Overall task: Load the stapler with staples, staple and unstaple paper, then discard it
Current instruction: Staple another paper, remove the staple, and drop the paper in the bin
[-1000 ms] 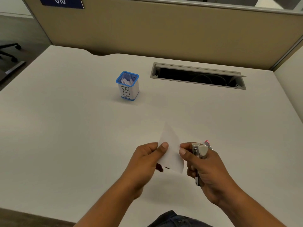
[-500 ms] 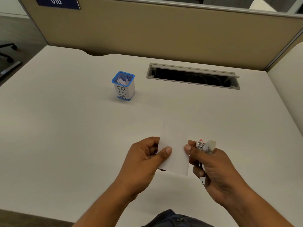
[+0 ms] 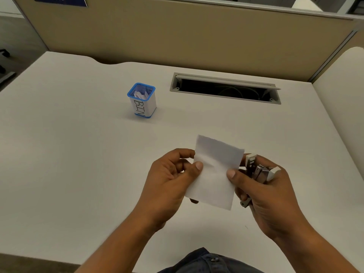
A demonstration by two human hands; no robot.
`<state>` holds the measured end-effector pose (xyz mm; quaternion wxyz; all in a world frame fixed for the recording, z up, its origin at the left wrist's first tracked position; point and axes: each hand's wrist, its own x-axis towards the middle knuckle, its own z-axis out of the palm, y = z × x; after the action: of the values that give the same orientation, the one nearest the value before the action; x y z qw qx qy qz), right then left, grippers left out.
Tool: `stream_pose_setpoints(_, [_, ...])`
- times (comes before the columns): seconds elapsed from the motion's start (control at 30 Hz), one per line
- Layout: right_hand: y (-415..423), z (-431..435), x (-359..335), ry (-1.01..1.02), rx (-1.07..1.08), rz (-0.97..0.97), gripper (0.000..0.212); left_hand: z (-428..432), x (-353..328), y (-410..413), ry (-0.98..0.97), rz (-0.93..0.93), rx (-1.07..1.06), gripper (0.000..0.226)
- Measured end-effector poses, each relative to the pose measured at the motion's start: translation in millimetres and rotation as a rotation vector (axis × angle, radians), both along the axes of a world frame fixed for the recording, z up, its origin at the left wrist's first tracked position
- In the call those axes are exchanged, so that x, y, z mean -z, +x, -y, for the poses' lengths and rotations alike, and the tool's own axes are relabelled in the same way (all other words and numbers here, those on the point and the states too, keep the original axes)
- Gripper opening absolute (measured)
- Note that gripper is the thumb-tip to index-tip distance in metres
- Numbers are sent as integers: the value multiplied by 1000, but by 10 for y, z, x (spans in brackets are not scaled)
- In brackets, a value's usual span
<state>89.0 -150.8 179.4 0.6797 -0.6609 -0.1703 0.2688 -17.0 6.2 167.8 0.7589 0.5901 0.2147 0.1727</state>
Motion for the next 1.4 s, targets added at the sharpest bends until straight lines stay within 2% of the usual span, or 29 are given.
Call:
stream_pose_setpoints(0.1, [7,20,-29,28,4,-21,35,-19,-37,12,13,16,31,17])
stream_pose_setpoints(0.17, [6,27,-47,26,-6,-18,37,-24,-57,21,12,25,56,19])
stream_pose_setpoints(0.33, [21,36,-71,-35,-35,83,18,-3,-79,55,81,32,7,13])
stream_pose_setpoints(0.43, [21,38,-96,-5,-24,90,10,10,-99,48,135,3,27,29])
stream_pose_setpoints(0.5, [17,38,-106,18,-28,105,17,9,-99,39,170,-35,34,42])
stream_pose_setpoints(0.57, [23,37,-104,27,-34,116,28,1,-122,45,182,-41,36,46])
stream_pose_setpoints(0.63, [28,31,-118,50,-45,92,27,-12,-147,54,214,-45,30,47])
stream_pose_setpoints(0.73, [41,5,-143,73,-28,-10,10,-17,-183,71,239,-50,30,38])
stream_pose_setpoints(0.77, [41,-7,-152,61,-13,-22,4,-5,-197,82,215,-46,26,33])
stream_pose_setpoints(0.8, [46,-17,-144,50,11,-6,7,4,-205,89,159,-36,3,26])
stream_pose_setpoints(0.87, [54,-30,-134,53,90,33,14,33,-221,103,-123,2,-82,17])
stream_pose_setpoints(0.93, [47,-37,-137,39,183,75,20,102,-243,114,-362,17,-133,44])
stream_pose_setpoints(1.0, [14,-47,-130,-24,251,164,27,206,-250,138,-422,-10,-116,58])
stream_pose_setpoints(1.13, [-66,-97,-132,-105,262,277,25,350,-257,212,-334,-6,-223,43])
stream_pose_setpoints(1.23, [-25,-85,-216,-19,198,171,45,311,-230,233,-244,12,-211,28])
stream_pose_setpoints(1.3, [39,-68,-277,-18,158,95,55,283,-235,214,-192,19,-146,26])
stream_pose_setpoints(1.4, [83,-65,-323,-79,56,37,41,282,-252,184,-135,27,-57,21])
